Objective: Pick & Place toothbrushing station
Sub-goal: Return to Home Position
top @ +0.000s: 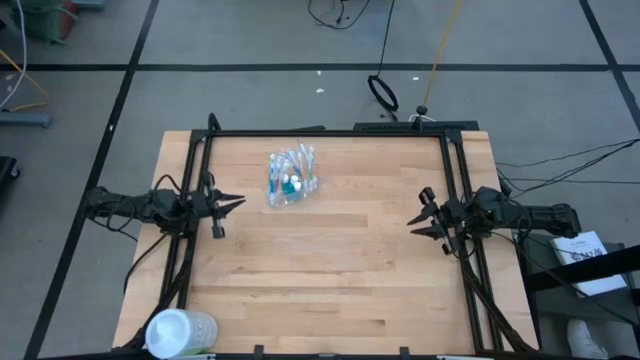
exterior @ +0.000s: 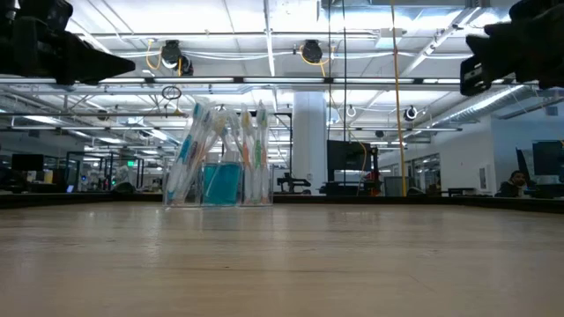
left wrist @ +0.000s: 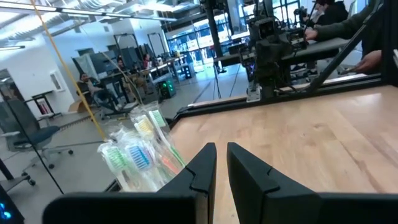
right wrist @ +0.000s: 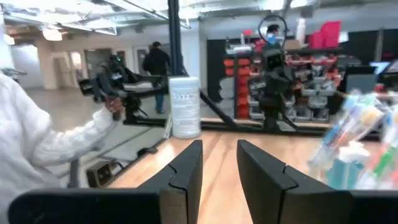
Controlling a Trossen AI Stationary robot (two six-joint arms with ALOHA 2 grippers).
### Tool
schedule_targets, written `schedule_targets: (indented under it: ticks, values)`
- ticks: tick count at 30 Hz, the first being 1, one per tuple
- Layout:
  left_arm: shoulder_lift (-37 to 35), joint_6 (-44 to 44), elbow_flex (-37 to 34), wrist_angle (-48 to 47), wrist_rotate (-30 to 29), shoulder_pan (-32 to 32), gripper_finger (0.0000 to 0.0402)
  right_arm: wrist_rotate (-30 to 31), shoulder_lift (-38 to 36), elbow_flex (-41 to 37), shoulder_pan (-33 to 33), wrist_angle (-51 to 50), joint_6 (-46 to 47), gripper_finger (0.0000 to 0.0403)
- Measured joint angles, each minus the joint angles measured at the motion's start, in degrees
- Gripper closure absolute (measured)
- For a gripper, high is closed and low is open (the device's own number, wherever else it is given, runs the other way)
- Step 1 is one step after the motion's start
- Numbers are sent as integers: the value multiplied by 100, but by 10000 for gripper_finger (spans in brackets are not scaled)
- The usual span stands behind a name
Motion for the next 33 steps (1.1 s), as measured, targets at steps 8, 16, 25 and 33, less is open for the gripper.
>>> schedule_targets:
  ticks: [8,16,25,33]
  values:
    - [0,45,-478,683,218,0,357,326,75,-66,0,97,-294,312]
    - [111,-203,-492,727,128,0,357,328,84,-75,0,-64,-487,312]
    - [116,-3,-492,715,126,0,357,328,82,-83,0,-52,-784,312]
    - [116,-1,-492,716,126,1,357,328,84,-83,0,-52,-1239,312]
